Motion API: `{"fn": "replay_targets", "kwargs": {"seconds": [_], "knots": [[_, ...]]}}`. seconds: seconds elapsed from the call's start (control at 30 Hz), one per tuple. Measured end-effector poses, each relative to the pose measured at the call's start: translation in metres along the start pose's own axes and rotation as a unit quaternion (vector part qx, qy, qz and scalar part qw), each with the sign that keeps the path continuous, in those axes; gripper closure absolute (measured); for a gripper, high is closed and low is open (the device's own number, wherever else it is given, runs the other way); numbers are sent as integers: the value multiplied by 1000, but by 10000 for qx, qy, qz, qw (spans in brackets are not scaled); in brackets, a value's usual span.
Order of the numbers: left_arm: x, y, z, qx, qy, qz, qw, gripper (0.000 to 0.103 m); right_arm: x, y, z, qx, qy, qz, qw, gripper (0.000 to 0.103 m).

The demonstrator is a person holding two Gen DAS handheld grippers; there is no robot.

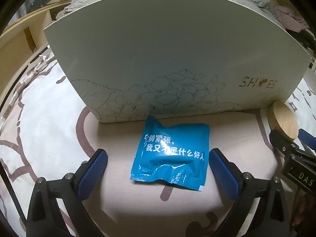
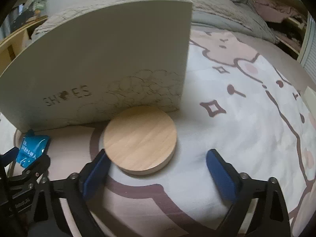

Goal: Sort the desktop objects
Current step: 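Lower the right tool over the coaster while the left tool lowers over the blue packet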

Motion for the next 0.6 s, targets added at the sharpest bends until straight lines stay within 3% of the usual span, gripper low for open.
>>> {"fn": "replay_targets", "kwargs": {"seconds": [0.2, 0.3, 0.37, 0.43, 0.6], "knots": [[-1, -4, -4, -52, 39, -61, 10000, 0, 0, 9, 4, -228, -101, 116, 9996, 27], [-2, -6, -6, -79, 52, -93, 9999, 0, 1, 13, 6, -312, -94, 139, 9994, 27], [-3, -8, -8, -76, 46, -89, 9999, 0, 3, 15, 7, -367, -52, 167, 9992, 24], [-4, -10, -9, -72, 39, -83, 9999, 0, 9, 17, 8, -426, 24, 263, 9987, 10], [-7, -17, -13, -61, 29, -70, 10000, 0, 16, 19, 12, -496, 71, 194, 9986, 9]]}}
Point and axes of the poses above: each gripper's, at about its wrist camera, not at the fingertips, and x roughly the way its jaws point, y to its left, z to its top, the point moved 7 cm from there along x, roughly the way its jaws point, and after that the axes turned 4 degrees about -y, right-handed, at the moved point
